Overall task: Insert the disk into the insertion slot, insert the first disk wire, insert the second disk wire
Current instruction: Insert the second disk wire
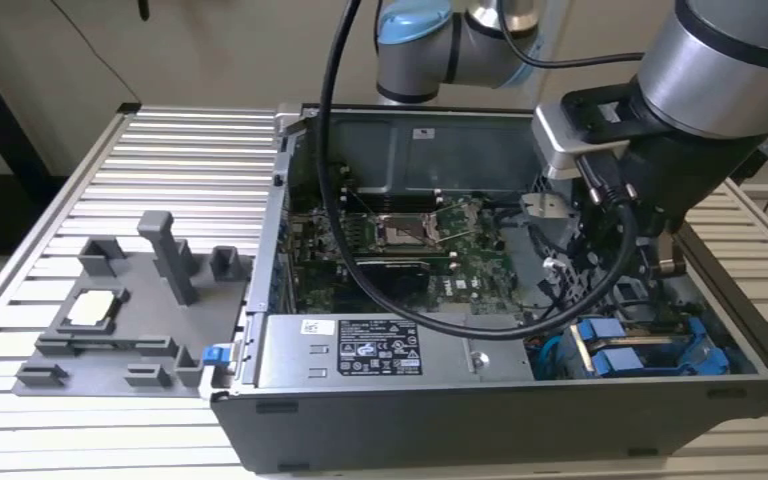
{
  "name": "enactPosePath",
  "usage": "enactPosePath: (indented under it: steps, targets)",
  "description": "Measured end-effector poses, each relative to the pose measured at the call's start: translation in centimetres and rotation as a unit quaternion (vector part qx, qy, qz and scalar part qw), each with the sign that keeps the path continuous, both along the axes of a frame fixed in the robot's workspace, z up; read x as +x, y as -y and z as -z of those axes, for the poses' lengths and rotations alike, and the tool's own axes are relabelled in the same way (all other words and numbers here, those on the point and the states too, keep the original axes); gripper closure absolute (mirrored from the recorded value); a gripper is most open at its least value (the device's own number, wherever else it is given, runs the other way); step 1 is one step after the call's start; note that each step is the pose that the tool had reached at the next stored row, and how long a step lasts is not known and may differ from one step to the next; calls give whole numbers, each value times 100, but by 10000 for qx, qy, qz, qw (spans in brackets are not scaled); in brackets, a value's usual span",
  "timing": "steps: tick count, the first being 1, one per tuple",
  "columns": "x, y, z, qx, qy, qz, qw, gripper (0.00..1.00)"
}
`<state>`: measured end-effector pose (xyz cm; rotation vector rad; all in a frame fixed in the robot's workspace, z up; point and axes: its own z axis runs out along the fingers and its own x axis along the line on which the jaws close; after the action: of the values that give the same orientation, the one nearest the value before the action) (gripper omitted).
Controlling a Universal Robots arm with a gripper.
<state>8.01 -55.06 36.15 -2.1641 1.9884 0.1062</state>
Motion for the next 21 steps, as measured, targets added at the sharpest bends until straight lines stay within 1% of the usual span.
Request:
enactPosePath:
  steps: [4,5,6,11,12,13,14,15,16,17,18,20,21]
  targets:
    - [0,0,-1,2,0,-2,10000,85]
    - [0,1,-1,2,0,-2,10000,85]
    - [4,3,-1,2,-1,-3,10000,89]
    - [8,5,-2,3,-5,-4,10000,89]
    - [9,6,-6,1,-6,-8,10000,88]
    - [9,5,-7,-1,-5,-12,10000,82]
    - [9,5,-7,-6,-5,-18,10000,82]
    - [9,3,-7,-16,-5,-24,10000,76]
    - [9,0,-8,-40,-6,-34,10000,76]
    - [10,-4,-7,-63,-5,-43,10000,69]
    - [10,-9,-7,-87,-3,-51,9999,69]
    - [9,-10,-1,-91,2,-55,9999,69]
    - [9,-10,5,-91,14,-55,9999,69]
